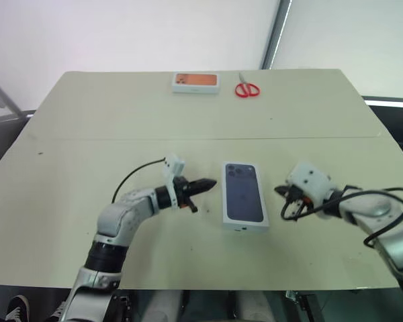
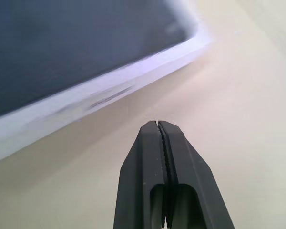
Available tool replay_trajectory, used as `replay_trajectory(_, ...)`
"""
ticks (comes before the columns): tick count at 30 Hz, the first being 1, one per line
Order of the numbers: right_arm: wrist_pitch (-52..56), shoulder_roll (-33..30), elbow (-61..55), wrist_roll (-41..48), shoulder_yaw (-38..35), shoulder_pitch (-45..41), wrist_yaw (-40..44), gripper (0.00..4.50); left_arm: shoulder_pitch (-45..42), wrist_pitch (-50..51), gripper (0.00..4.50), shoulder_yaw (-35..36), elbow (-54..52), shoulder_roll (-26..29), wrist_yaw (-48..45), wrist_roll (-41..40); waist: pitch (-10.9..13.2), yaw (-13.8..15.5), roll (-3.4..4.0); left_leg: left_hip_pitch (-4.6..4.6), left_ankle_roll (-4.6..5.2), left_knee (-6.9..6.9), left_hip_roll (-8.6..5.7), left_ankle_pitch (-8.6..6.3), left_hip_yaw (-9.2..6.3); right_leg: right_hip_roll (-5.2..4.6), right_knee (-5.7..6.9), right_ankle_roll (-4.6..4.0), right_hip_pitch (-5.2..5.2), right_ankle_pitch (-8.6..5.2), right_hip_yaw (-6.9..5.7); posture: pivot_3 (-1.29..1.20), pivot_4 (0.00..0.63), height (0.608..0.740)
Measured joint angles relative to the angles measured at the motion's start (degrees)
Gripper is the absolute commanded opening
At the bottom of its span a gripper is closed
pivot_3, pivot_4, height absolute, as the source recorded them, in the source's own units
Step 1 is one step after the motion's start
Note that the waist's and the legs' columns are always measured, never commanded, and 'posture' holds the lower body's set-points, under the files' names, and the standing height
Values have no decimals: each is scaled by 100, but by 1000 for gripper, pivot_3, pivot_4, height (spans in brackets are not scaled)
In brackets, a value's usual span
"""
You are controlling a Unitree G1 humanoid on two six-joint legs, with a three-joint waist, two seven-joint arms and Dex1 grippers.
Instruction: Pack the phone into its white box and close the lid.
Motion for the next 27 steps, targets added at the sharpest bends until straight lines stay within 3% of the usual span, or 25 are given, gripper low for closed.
replay_trajectory(7,106,449,-258,340,155,1,10,37,-145,-79,0,-417,274,-278,-30,153,-1,-7,1,0,0,2,0,0,2,2,2,0,-1,0,2,0,150,740)
replay_trajectory(12,77,243,-629,346,565,557,146,37,154,-262,0,-833,397,-25,-244,491,-1,-3,2,1,1,2,0,0,3,1,1,0,0,0,3,0,150,740)
replay_trajectory(18,43,202,-757,266,674,641,101,37,346,-343,0,-972,262,190,-422,611,-6,-1,-2,7,1,2,1,-1,0,0,0,-1,9,0,2,0,150,740)
replay_trajectory(23,32,338,-445,155,703,304,-109,37,328,-440,0,-962,276,179,-406,694,-6,-1,-3,7,1,4,-1,-1,0,-2,0,-1,9,0,1,0,150,740)
replay_trajectory(27,28,592,-176,151,593,-192,-313,37,69,-502,0,-791,562,-154,-146,700,-4,12,-5,1,0,5,-2,0,-3,-2,0,0,4,0,-2,0,150,740)
